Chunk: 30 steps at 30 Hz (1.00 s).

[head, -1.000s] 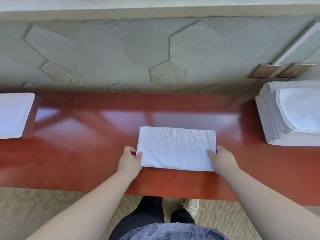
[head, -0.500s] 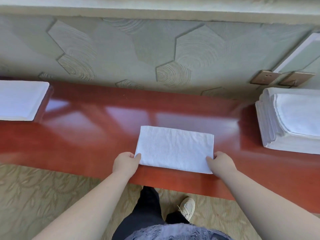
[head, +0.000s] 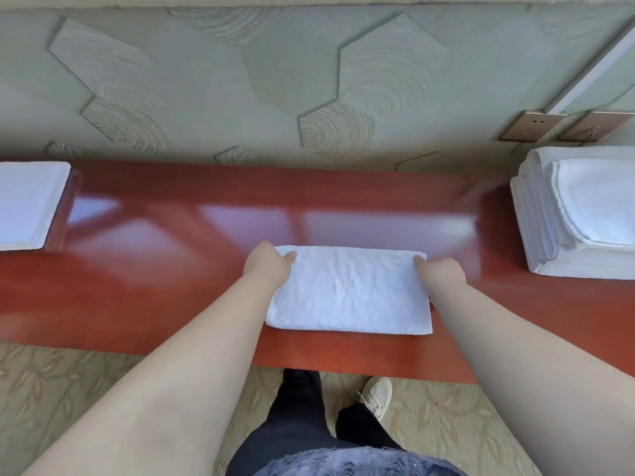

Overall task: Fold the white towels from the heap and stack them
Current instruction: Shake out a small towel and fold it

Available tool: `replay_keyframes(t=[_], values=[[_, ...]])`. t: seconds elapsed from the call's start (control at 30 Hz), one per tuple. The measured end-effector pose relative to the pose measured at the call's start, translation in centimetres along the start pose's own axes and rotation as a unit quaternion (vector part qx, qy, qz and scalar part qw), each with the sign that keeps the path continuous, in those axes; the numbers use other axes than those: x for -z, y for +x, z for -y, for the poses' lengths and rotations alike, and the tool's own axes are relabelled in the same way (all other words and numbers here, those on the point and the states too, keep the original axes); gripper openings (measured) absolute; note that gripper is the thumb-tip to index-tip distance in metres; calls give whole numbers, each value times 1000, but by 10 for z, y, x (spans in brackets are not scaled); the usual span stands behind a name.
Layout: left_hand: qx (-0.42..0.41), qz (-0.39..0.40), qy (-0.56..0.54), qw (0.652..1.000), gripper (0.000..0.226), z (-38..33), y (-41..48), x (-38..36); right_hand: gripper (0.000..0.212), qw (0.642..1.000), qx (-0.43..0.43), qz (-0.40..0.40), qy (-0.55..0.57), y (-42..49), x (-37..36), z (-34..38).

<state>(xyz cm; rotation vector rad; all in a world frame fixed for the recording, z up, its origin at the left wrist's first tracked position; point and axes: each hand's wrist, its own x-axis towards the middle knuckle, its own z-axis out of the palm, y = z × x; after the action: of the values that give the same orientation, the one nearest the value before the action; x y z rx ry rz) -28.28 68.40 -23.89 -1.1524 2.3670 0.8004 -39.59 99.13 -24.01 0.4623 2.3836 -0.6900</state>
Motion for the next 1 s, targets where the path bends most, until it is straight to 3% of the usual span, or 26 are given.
replay_keyframes(t=[0.13, 0.23, 0.3, 0.43, 0.53, 0.77, 1.0], values=[[-25, 5, 80, 996, 46, -5, 15, -7, 56, 999, -48, 13, -17, -5, -10, -3], [-58, -11, 31, 998, 32, 4, 10, 0, 48, 999, -4, 27, -21, -7, -13, -11], [-52, -31, 16, 998, 36, 18, -2, 2, 37, 999, 13, 31, 3, -10, -8, -14], [-19, -22, 63, 998, 44, 35, -20, -9, 36, 999, 29, 32, 10, -21, 0, -18], [-22, -10, -27, 999, 42, 20, -16, -12, 36, 999, 41, 20, 4, -25, 3, -16], [-127, 0, -163, 978, 27, -68, -22, 9, 29, 981, 112, -105, 117, -30, 71, 9], [-211, -18, -254, 944, 30, -215, -79, -15, 23, 963, 199, -155, 99, 14, 242, -18]])
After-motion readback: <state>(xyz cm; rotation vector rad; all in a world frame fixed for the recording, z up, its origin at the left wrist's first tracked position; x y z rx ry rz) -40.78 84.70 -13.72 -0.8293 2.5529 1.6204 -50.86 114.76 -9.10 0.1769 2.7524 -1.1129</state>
